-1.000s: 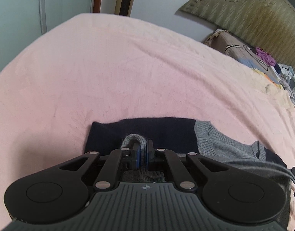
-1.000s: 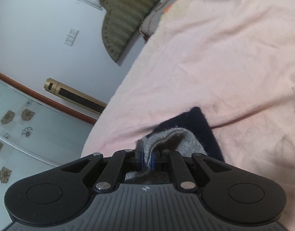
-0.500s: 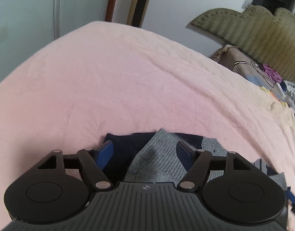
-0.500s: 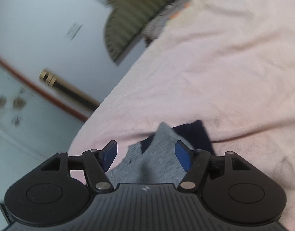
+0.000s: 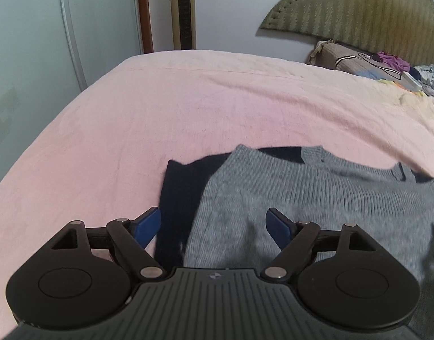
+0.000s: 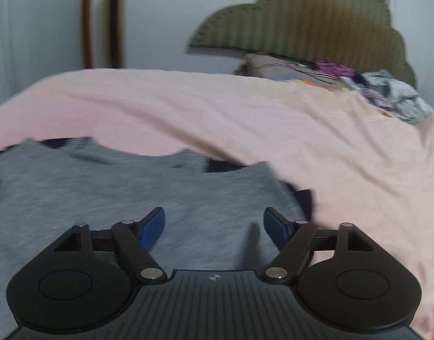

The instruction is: Fold small clothes

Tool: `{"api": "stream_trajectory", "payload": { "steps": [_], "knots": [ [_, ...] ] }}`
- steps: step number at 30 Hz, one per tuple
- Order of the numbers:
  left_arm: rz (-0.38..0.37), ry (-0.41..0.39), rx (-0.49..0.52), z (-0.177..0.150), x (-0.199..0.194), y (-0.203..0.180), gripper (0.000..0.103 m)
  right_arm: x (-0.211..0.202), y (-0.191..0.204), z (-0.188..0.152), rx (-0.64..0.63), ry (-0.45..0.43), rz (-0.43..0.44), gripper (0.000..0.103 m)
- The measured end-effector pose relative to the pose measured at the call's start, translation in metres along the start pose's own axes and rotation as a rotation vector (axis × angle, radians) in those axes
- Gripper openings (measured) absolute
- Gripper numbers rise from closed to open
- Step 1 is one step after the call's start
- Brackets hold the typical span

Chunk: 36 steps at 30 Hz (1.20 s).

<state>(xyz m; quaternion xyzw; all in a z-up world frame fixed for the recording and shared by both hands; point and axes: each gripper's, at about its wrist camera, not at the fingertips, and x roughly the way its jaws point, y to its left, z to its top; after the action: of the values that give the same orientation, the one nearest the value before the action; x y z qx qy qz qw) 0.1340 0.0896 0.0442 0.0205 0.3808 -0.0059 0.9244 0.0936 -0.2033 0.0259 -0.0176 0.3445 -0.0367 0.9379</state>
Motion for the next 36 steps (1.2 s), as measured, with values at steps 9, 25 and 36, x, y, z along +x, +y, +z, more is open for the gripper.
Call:
{"api": "stream_trajectory", "payload": {
  "steps": [9,25,36],
  "knots": [
    [0.016,-0.006,0.051,-0.028,-0.012,0.0,0.082,0.001,-0.003,-0.023,0.052,0.033,-0.006,0.087],
    [0.001,0.007,0.06,-0.065,-0.02,0.008,0.091,-0.028,0.008,-0.055,0.034,0.008,-0.049,0.093],
    [-0.017,-0.027,0.072,-0.09,-0.032,0.024,0.101,-0.029,0.006,-0.071,0.059,-0.026,-0.052,0.103]
  ]
}}
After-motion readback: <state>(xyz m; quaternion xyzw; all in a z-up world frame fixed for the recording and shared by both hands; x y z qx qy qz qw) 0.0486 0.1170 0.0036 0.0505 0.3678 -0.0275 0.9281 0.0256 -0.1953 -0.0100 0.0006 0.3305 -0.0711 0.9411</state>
